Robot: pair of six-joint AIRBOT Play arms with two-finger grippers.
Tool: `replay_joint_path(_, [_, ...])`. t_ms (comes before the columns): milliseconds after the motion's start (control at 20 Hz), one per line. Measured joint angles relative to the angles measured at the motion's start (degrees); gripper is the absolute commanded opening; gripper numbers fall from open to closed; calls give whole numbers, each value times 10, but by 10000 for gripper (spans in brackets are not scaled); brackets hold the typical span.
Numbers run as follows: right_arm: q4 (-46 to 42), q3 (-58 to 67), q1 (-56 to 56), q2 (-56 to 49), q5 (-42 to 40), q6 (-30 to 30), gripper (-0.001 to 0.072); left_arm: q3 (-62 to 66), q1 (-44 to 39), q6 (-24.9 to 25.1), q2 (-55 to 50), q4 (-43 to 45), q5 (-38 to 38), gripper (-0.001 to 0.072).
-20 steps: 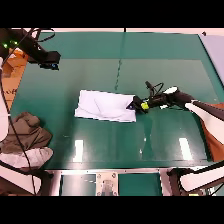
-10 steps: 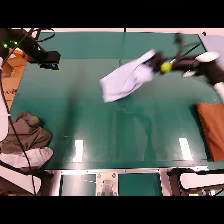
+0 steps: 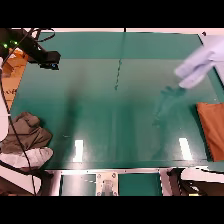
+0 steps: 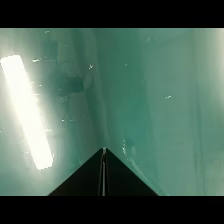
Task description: Fold the shirts.
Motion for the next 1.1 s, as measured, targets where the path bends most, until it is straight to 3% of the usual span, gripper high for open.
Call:
replay_joint_path(300, [-20,-46,-128,1,-9,8,11,0,0,0,0,0,3,30])
replay_joint_path(700, [38,-74,-148,2,-79,10,10,0,0,0,0,0,5,30])
replay_joint_path(900, [9,-77,-155,4,-39,37,11,0,0,0,0,0,5,30])
replay_joint_path(1100, [-57,-106,-175,41,3,101,11,-1,0,0,0,0,3,30])
